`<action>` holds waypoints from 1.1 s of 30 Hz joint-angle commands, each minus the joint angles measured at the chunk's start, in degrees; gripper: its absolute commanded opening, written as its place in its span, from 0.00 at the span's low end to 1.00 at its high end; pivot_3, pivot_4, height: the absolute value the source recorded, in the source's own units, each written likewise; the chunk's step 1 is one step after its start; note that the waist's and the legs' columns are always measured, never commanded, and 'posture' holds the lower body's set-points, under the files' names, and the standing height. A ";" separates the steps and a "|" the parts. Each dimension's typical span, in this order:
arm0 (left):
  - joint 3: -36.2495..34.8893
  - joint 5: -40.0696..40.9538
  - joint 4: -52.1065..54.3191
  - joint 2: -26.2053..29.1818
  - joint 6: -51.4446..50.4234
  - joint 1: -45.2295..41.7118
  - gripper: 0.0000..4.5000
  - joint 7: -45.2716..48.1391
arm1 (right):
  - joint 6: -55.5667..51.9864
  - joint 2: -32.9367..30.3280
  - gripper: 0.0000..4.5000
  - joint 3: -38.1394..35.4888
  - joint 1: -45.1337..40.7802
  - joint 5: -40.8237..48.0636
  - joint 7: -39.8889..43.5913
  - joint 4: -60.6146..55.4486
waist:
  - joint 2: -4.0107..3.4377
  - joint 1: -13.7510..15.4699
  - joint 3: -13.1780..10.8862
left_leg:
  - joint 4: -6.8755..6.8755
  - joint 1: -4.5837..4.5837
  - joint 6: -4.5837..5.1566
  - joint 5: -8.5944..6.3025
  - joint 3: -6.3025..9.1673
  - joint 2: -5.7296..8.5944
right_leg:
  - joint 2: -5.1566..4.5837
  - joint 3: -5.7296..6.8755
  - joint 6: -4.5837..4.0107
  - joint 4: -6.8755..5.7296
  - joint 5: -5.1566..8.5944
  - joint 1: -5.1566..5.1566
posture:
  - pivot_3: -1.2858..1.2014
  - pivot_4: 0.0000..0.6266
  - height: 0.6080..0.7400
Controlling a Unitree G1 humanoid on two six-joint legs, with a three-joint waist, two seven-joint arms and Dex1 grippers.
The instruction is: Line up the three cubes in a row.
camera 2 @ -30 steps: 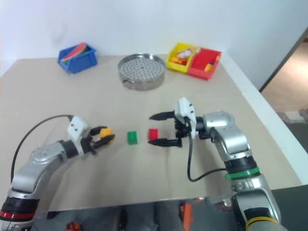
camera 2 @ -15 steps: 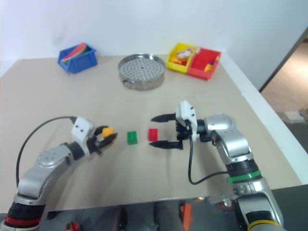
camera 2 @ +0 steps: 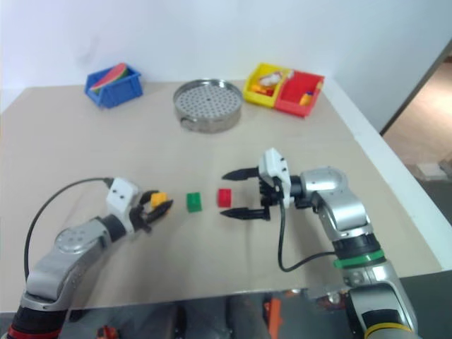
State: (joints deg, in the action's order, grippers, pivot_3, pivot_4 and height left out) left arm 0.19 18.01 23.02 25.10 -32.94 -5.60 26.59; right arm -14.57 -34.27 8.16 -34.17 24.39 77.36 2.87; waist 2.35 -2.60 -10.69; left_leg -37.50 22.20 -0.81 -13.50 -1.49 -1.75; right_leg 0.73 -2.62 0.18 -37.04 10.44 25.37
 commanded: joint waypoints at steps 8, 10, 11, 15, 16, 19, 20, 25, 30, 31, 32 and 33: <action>0.14 0.13 1.05 0.30 0.31 -0.67 0.43 1.01 | 0.89 -0.84 1.00 -1.18 -0.58 -0.11 0.19 -1.18 | 0.00 0.00 0.00 | 0.00 0.00 0.00 0.00 0.00 0.00 | 0.00 -0.01 0.00 0.00 0.00 0.00 | 0.52 0.24 1.00; 0.07 0.36 0.99 0.25 -0.18 -0.62 0.43 1.21 | 0.85 -0.85 1.00 -1.17 -0.35 -0.12 -0.01 -1.48 | 0.00 0.00 0.00 | 0.00 0.00 0.00 0.00 0.00 0.00 | 0.00 0.00 0.00 0.00 0.00 0.00 | 0.52 0.24 1.00; 0.10 0.28 0.99 0.35 -0.17 -0.65 0.66 1.33 | 0.79 -0.86 1.00 -1.18 -0.28 -0.11 -0.10 -1.57 | 0.00 0.00 0.00 | 0.00 0.00 0.00 0.00 0.00 0.00 | 0.00 0.00 0.00 0.00 0.00 0.00 | 0.52 0.24 1.00; -0.27 0.44 1.41 0.74 0.01 -1.11 0.93 1.97 | 0.78 -0.97 1.00 -1.37 -0.13 -0.05 -0.27 -1.62 | 0.00 0.00 0.00 | 0.00 0.00 0.00 0.00 0.00 0.00 | 0.00 0.00 0.00 0.00 0.00 0.00 | 0.52 0.24 1.00; -0.63 0.42 1.26 0.91 0.14 -1.36 0.98 2.00 | 0.80 -0.98 1.00 -1.40 -0.10 -0.04 -0.31 -1.61 | 0.00 0.00 0.00 | 0.00 0.00 0.00 0.00 0.00 0.00 | 0.00 0.00 0.00 0.00 0.00 0.00 | 0.52 0.24 1.00; -2.31 1.24 1.08 1.75 0.33 -2.36 0.98 2.64 | 0.85 -1.01 1.00 -1.47 -0.08 -0.04 -0.38 -1.52 | 0.00 0.00 0.00 | 0.00 0.00 0.00 0.00 0.00 0.00 | 0.00 0.00 0.00 0.00 0.00 0.00 | 0.52 0.24 1.00; -2.85 1.76 1.40 2.04 0.02 -2.55 0.98 2.89 | 0.88 -1.03 1.00 -1.46 -0.09 -0.05 -0.37 -1.51 | 0.00 0.00 0.00 | 0.00 0.00 0.00 0.00 0.00 0.00 | 0.00 0.00 0.00 0.00 0.00 0.00 | 0.52 0.24 1.00; -5.77 5.54 3.94 4.74 -1.05 -2.95 0.98 5.92 | 1.00 -1.26 1.00 -1.65 -0.38 0.00 -0.07 -0.98 | 0.00 -0.01 0.00 | 0.00 0.01 0.00 0.00 0.01 -0.01 | 0.01 0.01 -0.01 0.00 0.01 0.01 | 0.52 0.24 1.00; -12.40 15.10 6.27 8.01 -8.07 -5.86 0.98 7.76 | -0.97 -0.80 1.00 -3.09 -2.13 1.63 -1.27 -0.50 | 0.00 0.00 0.00 | -0.01 0.01 0.00 0.00 0.00 -0.01 | 0.00 0.02 -0.01 0.00 0.01 0.01 | 0.52 0.24 1.00; -13.58 15.64 4.27 8.98 -8.38 -7.87 0.98 8.06 | -1.62 -0.31 1.00 -3.68 -3.05 1.98 -2.46 -0.04 | 0.01 -0.01 0.00 | -0.02 0.01 0.00 0.00 0.00 -0.01 | 0.00 0.03 -0.01 0.00 0.01 0.01 | 0.52 0.24 1.00; -13.96 14.87 1.39 10.66 -7.40 -9.82 0.98 9.25 | -1.22 0.45 1.00 -4.36 -4.13 1.68 -4.27 1.02 | 0.01 0.00 -0.01 | -0.02 0.00 0.00 0.00 0.01 -0.01 | 0.00 0.03 -0.01 0.00 0.00 0.00 | 0.52 0.24 1.00; -13.82 13.59 -1.47 12.51 -6.07 -11.30 0.98 10.78 | -0.68 1.23 1.00 -4.98 -5.16 1.20 -6.03 2.30 | 0.02 -0.05 -0.01 | -0.04 0.00 0.01 0.01 0.02 0.00 | 0.01 0.04 -0.02 -0.01 0.01 0.00 | 0.52 0.24 1.00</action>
State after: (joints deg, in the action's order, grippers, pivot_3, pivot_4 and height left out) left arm -11.51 31.97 24.08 35.41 -40.41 -15.05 35.58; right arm -15.96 -33.55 6.21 -36.90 24.94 73.78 4.81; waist 2.37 -2.65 -10.70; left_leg -37.55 22.19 -0.80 -13.47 -1.48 -1.75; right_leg 0.77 -2.60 0.10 -37.04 10.42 25.37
